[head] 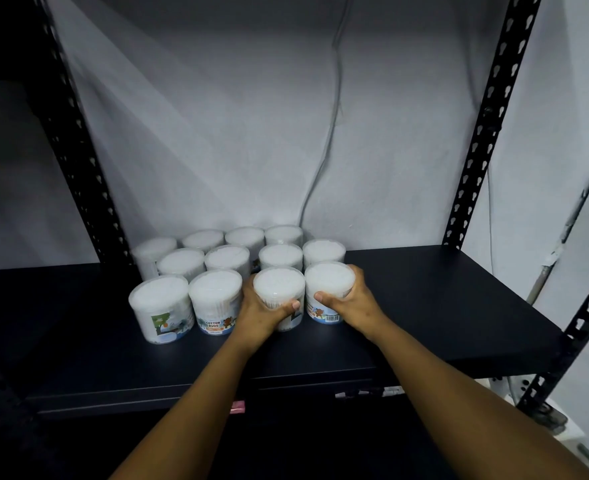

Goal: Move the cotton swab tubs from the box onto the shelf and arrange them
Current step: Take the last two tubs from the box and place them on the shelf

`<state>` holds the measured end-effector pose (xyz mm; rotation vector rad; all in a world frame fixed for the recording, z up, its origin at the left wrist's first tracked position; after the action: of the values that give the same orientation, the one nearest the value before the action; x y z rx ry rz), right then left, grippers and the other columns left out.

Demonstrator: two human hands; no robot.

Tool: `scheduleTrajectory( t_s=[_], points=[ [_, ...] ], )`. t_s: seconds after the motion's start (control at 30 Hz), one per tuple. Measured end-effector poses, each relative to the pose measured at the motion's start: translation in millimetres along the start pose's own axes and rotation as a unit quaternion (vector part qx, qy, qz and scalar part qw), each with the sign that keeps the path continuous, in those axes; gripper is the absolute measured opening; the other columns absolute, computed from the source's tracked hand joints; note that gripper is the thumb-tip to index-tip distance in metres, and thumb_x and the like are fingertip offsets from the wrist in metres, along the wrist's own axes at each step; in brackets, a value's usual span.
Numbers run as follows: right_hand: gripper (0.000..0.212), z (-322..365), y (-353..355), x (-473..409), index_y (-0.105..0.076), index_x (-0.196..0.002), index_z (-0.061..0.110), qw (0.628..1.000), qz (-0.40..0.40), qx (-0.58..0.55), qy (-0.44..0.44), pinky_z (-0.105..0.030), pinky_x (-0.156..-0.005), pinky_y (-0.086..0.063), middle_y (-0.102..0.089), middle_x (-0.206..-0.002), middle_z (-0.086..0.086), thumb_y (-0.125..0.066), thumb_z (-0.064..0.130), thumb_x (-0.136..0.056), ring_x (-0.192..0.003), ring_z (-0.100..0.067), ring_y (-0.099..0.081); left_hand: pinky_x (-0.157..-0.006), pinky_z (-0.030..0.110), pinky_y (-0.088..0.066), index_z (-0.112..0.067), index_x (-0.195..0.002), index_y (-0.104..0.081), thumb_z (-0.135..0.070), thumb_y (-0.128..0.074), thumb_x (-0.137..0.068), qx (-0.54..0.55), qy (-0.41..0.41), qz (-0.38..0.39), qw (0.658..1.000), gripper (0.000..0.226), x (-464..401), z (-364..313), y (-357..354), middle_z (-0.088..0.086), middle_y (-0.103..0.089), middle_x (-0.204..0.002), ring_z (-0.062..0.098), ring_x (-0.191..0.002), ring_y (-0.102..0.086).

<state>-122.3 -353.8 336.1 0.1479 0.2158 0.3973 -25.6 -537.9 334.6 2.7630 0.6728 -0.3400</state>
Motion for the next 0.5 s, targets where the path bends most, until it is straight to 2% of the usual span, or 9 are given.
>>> scheduleTrajectory(
  t_s=[0.07,0.23,0.37,0.5],
  points=[
    [0.079,-1.0,0.2,-0.3,-0.033,-0.131,0.027,1.000,0.001,0.003,-0.001,-0.021,-0.082,-0.050,-0.052,-0.120,0.004,-0.083,0.025,-0.071,-0.110,-0.012,-0.054,-0.098,0.024,-0.038,-0.019,-0.137,-0.028,-0.039,-0.084,-0.057,-0.001,-0.001,-0.001,1.000,0.100,0.2,-0.1,-0.1,-0.005,-0.043,-0.132,0.011,-0.122,-0.045],
    [0.078,-3.2,-0.2,-1.6,-0.033,-0.129,0.029,1.000,0.007,0.003,-0.006,-0.024,-0.084,-0.051,-0.053,-0.118,0.006,-0.083,0.026,-0.070,-0.111,-0.013,-0.055,-0.097,0.024,-0.039,-0.021,-0.135,-0.027,-0.048,-0.082,-0.052,-0.002,0.007,-0.003,1.000,0.103,2.8,-1.6,0.1,-0.005,-0.043,-0.132,0.012,-0.122,-0.045],
    [0.078,-3.4,0.0,-1.8,-0.032,-0.131,0.026,1.000,0.013,0.006,-0.008,-0.023,-0.084,-0.050,-0.053,-0.121,0.004,-0.082,0.025,-0.071,-0.112,-0.013,-0.054,-0.088,0.011,-0.038,-0.020,-0.135,-0.026,-0.040,-0.082,-0.056,-0.001,0.005,-0.001,1.000,0.099,4.7,-6.2,-0.4,-0.005,-0.042,-0.132,0.010,-0.121,-0.044],
    [0.081,-3.9,-0.2,-2.2,-0.029,-0.134,0.023,0.999,0.024,0.019,-0.013,-0.019,-0.082,-0.049,-0.050,-0.125,0.000,-0.081,0.024,-0.072,-0.116,-0.016,-0.052,-0.085,0.007,-0.039,-0.024,-0.133,-0.026,-0.051,-0.081,-0.051,-0.003,0.006,0.003,1.000,0.102,7.3,-9.5,-0.2,-0.007,-0.042,-0.131,0.006,-0.119,-0.045]
  ],
)
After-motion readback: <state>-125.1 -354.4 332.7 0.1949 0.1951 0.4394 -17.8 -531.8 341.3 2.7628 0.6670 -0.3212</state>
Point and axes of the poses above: each hand's wrist, its own x-axis away from the middle knuckle, its own y-axis out of the back of the hand, z = x × y, the point moved 10 cm from there along -x, towards the middle knuckle
